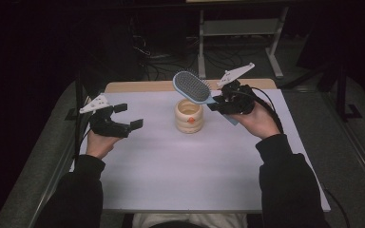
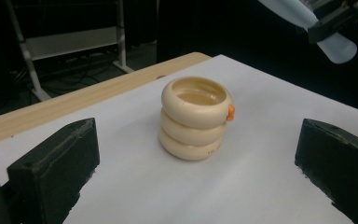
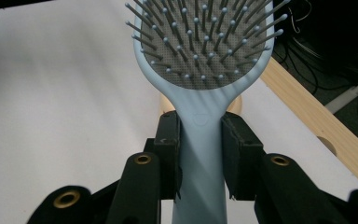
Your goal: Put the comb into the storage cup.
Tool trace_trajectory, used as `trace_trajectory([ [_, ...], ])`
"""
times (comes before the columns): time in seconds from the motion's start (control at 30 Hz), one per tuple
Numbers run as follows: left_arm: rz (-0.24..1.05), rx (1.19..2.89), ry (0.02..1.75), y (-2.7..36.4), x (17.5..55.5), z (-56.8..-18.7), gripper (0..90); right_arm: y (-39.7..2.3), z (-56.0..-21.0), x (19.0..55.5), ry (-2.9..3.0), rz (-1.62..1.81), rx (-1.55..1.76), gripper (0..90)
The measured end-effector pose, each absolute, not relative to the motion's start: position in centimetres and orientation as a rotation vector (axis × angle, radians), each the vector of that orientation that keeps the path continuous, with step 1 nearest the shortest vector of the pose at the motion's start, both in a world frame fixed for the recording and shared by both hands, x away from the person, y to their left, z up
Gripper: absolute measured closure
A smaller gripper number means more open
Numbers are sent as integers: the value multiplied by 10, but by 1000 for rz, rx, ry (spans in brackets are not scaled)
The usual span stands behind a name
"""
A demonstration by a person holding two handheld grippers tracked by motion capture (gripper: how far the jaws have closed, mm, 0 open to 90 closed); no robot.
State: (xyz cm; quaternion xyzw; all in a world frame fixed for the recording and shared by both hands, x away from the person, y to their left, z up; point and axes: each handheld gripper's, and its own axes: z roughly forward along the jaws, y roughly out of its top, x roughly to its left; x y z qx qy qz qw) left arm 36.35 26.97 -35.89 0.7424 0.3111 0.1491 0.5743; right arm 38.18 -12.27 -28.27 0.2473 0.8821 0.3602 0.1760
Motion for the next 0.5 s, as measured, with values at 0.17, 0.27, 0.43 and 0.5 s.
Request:
trace_trajectory([
  [0.17,314,1714,732,264,365,-354,0,-116,-284,382,2497,1040,678,682],
  [0.27,295,1702,739,260,367,-351,0,-112,-284,382,2503,1052,678,682],
  [0.43,285,1699,749,254,371,-347,0,-106,-288,382,2515,1046,667,682],
  [0.5,264,1683,752,252,373,-345,0,-104,-288,382,2513,1048,662,682],
])
